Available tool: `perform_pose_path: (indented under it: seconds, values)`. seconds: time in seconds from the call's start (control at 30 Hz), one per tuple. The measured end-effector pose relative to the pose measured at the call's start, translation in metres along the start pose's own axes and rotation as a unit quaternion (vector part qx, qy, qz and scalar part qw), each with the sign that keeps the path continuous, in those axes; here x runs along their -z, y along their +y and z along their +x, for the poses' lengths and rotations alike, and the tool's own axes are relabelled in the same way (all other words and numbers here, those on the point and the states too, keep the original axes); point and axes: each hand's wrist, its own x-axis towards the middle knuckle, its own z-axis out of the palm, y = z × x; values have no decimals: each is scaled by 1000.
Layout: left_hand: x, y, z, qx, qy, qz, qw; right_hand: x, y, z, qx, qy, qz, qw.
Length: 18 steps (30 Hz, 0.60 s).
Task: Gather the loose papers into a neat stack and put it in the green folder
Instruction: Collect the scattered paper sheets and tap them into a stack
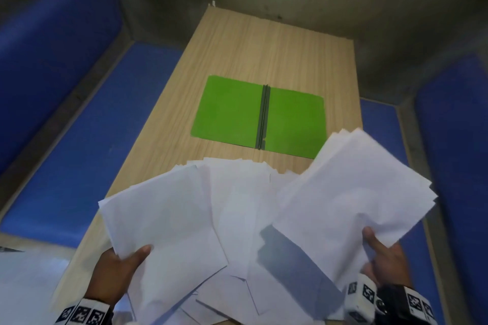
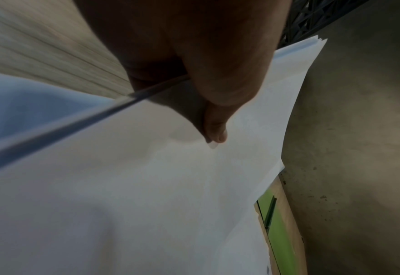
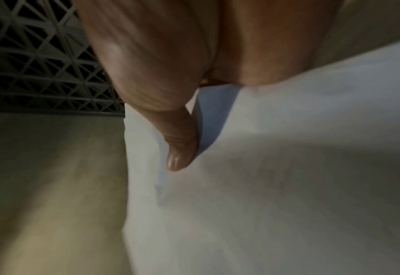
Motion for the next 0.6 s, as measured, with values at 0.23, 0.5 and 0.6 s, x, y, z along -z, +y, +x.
perform_pose_path:
  seconds: [0.23,0.5,0.6]
  values:
    - [0,-2,4,25,10,18,999,-115,18,-21,-122,-158,126,972]
    - [-2,0,-1,7,9,-4,1000,-211,47,-52,-100,-126,-213,964]
    - [-3,-3,1,13,11,-7,1000,-219,48,-54,-98,-146,-208,962]
